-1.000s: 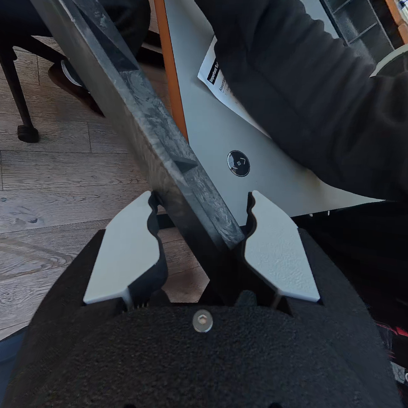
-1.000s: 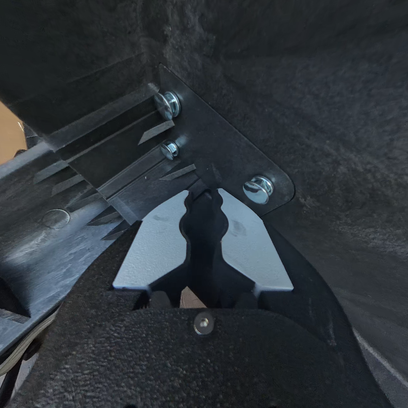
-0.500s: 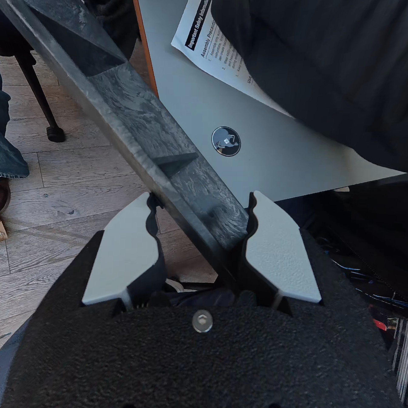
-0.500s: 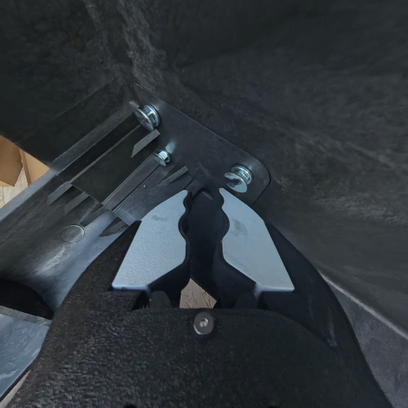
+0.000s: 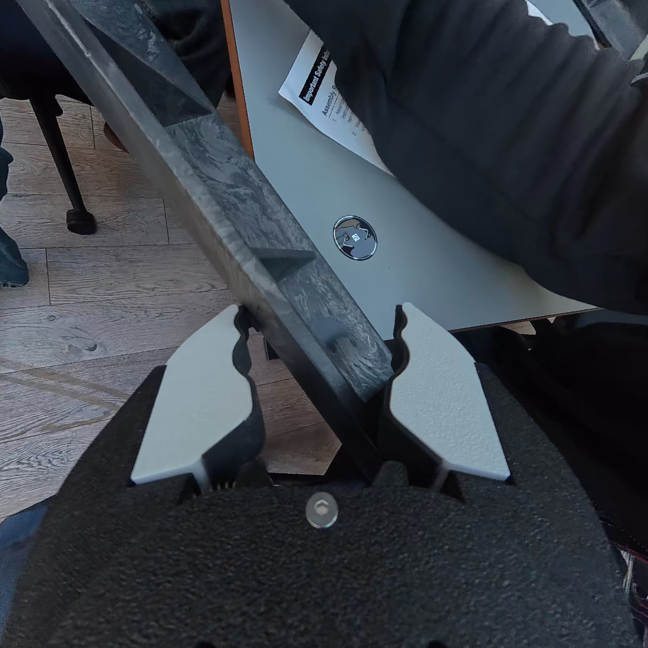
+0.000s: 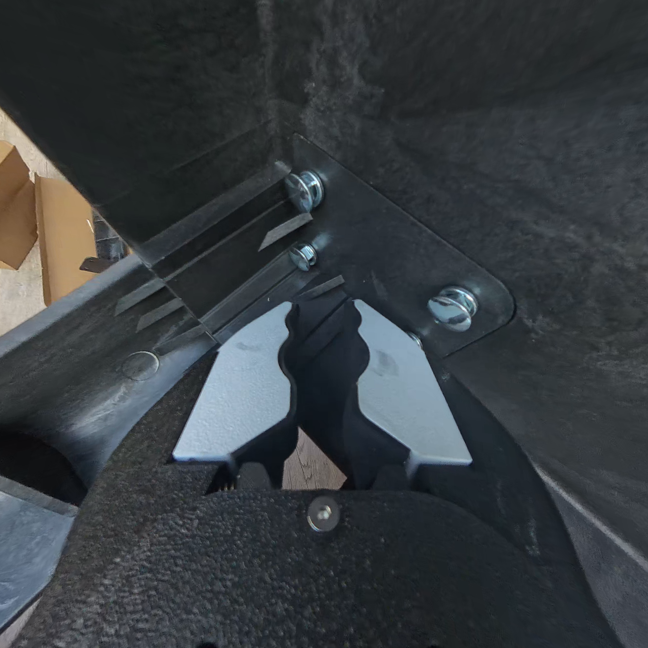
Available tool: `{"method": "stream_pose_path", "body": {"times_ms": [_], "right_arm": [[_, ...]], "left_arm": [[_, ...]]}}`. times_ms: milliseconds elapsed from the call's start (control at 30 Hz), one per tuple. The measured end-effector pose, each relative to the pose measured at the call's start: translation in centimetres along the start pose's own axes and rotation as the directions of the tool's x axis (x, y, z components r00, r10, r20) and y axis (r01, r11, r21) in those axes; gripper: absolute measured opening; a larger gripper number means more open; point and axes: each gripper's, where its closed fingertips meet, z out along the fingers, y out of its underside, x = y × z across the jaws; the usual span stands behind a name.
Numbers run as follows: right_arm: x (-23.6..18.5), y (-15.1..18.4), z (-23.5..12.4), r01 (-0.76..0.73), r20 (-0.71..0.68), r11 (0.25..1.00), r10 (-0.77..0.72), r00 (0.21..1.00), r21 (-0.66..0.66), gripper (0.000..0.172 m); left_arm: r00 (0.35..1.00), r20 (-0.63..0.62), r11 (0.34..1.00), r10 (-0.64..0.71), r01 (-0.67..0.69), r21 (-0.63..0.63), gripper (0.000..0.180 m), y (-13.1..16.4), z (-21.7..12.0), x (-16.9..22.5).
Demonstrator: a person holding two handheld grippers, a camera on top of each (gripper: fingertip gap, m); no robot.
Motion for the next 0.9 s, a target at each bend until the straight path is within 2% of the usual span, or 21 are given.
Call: {"method": "stream_pose_path", "body": {"times_ms": [200, 367, 433, 733, 833, 900], "right_arm": [[-1.2, -2.0, 1.0, 0.087, 0.016, 0.994, -0.088, 0.996, 0.072, 0.024], [-2.0, -2.1, 1.8, 0.103, 0.042, 0.993, -0.106, 0.993, 0.061, 0.025], [-2.0, -2.1, 1.9, 0.106, 0.038, 0.993, -0.108, 0.993, 0.061, 0.025], [-2.0, -2.2, 1.9, 0.147, 0.006, 0.988, -0.148, 0.989, 0.045, 0.022], [-1.1, -2.5, 1.5, 0.174, -0.053, 0.984, -0.171, 0.984, 0.048, 0.005], [-1.1, -2.3, 1.7, 0.19, -0.039, 0.981, -0.189, 0.981, 0.032, 0.001]], "left_arm": [[0.998, 0.058, 1.0, 0.002, -0.002, 0.014, 0.079, 0.0, 0.2, -0.2], [0.993, 0.112, 0.999, 0.019, -0.022, 0.027, 0.081, 0.0, 0.5, -0.4], [0.983, 0.171, 0.997, 0.07, -0.074, 0.02, 0.083, 0.3, 0.7, -0.5], [0.992, 0.122, 0.995, -0.01, -0.002, 0.102, 0.083, -0.2, 0.6, -0.3], [0.992, 0.129, 0.996, 0.002, -0.013, 0.09, 0.083, -0.2, 0.7, -0.4], [0.991, 0.131, 0.996, 0.008, -0.019, 0.083, 0.083, -0.1, 0.7, -0.4]]}}
